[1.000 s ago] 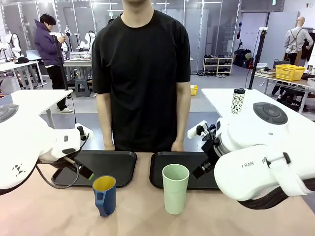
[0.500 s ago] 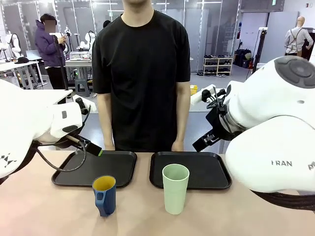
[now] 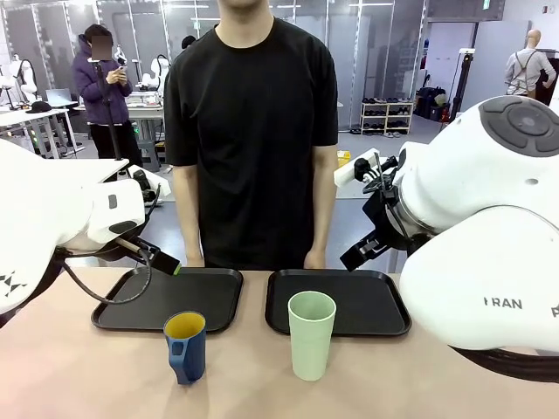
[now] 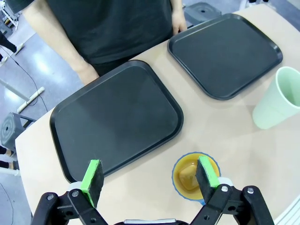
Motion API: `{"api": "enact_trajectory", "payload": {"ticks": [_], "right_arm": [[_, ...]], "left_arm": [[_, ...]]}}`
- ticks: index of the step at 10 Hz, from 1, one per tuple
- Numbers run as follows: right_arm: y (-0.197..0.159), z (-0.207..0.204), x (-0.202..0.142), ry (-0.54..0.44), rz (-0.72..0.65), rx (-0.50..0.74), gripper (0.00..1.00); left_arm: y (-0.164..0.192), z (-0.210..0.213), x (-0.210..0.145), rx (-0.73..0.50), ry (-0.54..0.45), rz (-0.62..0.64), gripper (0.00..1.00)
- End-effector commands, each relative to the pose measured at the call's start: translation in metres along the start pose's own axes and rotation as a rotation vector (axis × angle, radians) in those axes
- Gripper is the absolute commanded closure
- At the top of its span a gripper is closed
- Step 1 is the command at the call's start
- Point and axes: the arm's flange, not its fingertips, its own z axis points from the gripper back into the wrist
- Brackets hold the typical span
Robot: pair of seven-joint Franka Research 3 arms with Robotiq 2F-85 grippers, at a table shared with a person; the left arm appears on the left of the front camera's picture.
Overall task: Sort and store the cups by type.
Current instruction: Pick up the Reusable plastic cup.
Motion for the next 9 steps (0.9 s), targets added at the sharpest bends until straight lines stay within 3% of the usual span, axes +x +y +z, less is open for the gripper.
{"api": "enact_trajectory", "payload": {"ticks": [1, 3, 4, 9], "right_arm": [[-0.001, 0.0, 0.0, -0.003, -0.003, 0.006, 0.0], [0.0, 0.0, 0.0, 0.0, -0.001, 0.001, 0.0], [-0.015, -0.016, 0.006, 0.008, -0.008, 0.071, 0.0], [-0.102, -0.115, 0.015, 0.21, -0.199, 0.061, 0.0]], "left_arm": [[-0.002, 0.0, 0.0, -0.003, 0.0, 0.009, 0.0], [-0.001, 0.0, 0.0, -0.002, -0.001, -0.001, 0.0], [0.015, -0.018, 0.003, -0.032, 0.025, 0.03, 0.0], [0.12, -0.1, -0.012, 0.001, 0.125, 0.187, 0.0]]}}
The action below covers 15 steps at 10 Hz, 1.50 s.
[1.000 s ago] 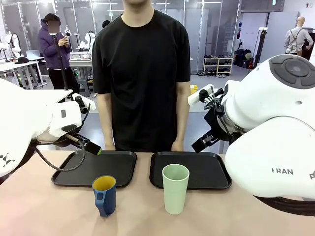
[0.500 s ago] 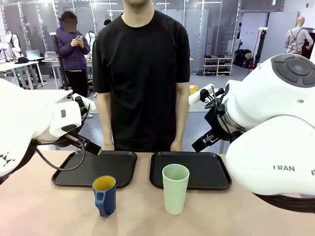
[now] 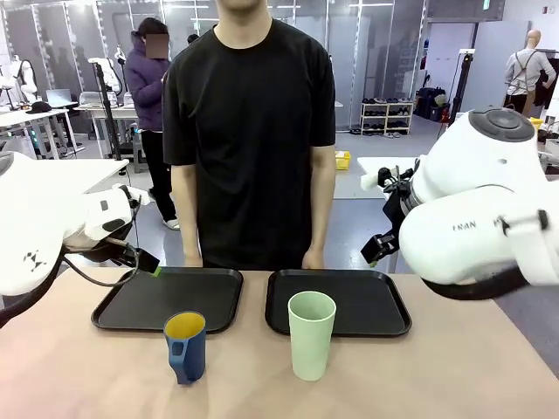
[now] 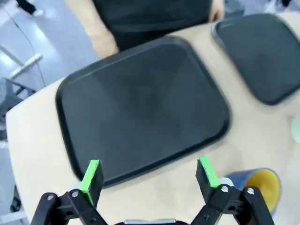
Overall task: Sort and store the cups by type.
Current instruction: Pick up the Reusable plastic cup.
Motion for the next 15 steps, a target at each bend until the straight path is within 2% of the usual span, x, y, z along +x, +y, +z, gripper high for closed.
{"api": "enact_trajectory", "payload": {"ticks": [1, 4, 8, 9, 10, 15], "right_arm": [[-0.026, -0.036, 0.022, 0.075, -0.049, 0.046, 0.0], [-0.054, -0.071, 0.024, 0.144, -0.108, 0.09, 0.0], [-0.06, -0.073, 0.028, 0.178, -0.163, 0.076, 0.0], [-0.052, -0.079, 0.022, 0.162, -0.133, 0.082, 0.0], [-0.052, -0.079, 0.022, 0.162, -0.133, 0.082, 0.0], [-0.052, -0.079, 0.022, 0.162, -0.133, 0.082, 0.0]], "left_arm": [[0.036, -0.029, 0.015, -0.016, -0.013, 0.057, 0.0], [0.068, -0.055, 0.014, 0.002, 0.017, 0.133, 0.0], [0.074, -0.062, 0.016, -0.004, 0.036, 0.158, 0.0], [0.074, -0.06, 0.016, -0.02, 0.05, 0.146, 0.0], [0.061, -0.054, 0.011, 0.018, 0.04, 0.176, 0.0], [0.061, -0.054, 0.011, 0.018, 0.04, 0.176, 0.0]]}}
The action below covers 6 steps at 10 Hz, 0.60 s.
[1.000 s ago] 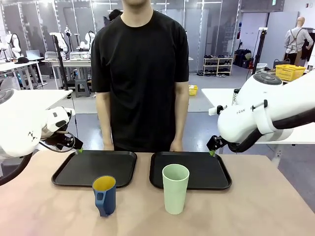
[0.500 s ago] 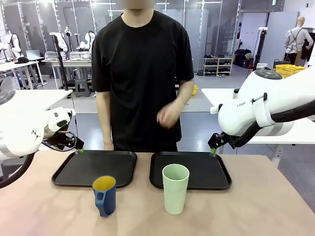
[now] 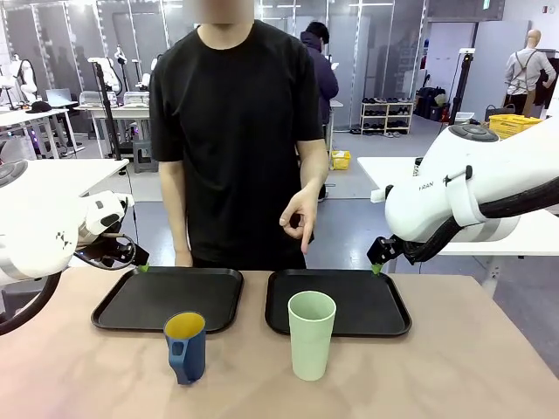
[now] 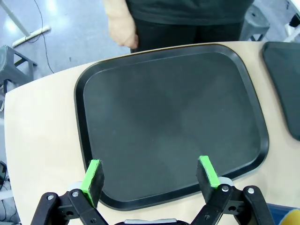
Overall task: Sort and store the cups by type.
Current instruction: Pick up the Reusable plastic cup.
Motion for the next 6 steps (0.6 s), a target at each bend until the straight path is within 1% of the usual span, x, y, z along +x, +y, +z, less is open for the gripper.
{"api": "enact_trajectory", "payload": {"ticks": [1, 6], "right_arm": [[-0.002, -0.0016, -0.0023, -0.006, -0.003, -0.002, 0.0], [-0.002, -0.0016, -0.0023, -0.006, -0.003, -0.002, 0.0]], "left_arm": [[-0.0004, 0.0004, 0.0006, 0.003, -0.004, 0.005, 0.0], [-0.0004, 0.0004, 0.0006, 0.003, -0.004, 0.005, 0.0]]}}
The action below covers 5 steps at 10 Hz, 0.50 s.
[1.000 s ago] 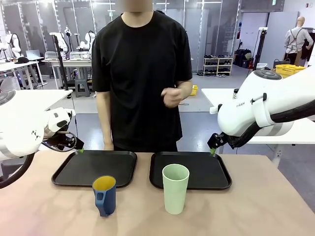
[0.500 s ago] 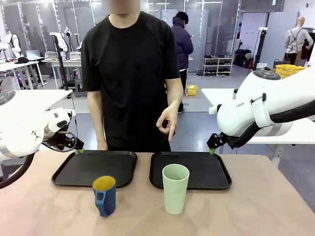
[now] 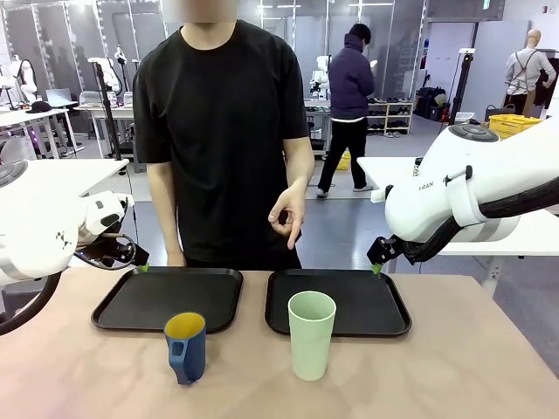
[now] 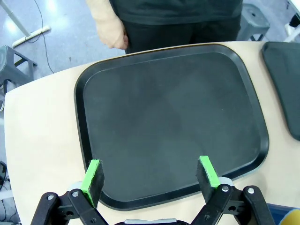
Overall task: Sort and store the cups by type.
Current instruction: Pick up the Reusable plastic cup.
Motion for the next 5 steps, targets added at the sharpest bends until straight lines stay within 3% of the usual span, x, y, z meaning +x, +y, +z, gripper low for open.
{"api": "enact_trajectory", "payload": {"ticks": [1, 2, 5], "right_arm": [[-0.002, -0.002, -0.002, -0.006, -0.002, -0.002, 0.0], [0.0, 0.0, 0.0, 0.0, 0.0, 0.0, 0.0], [0.012, 0.013, -0.003, 0.059, 0.431, -0.037, 0.0]], "left_arm": [[0.0, 0.0, 0.001, 0.003, -0.004, 0.005, 0.0], [0.0, 0.0, 0.001, 0.003, -0.004, 0.005, 0.0], [0.0, 0.0, 0.001, 0.003, -0.004, 0.005, 0.0]]}}
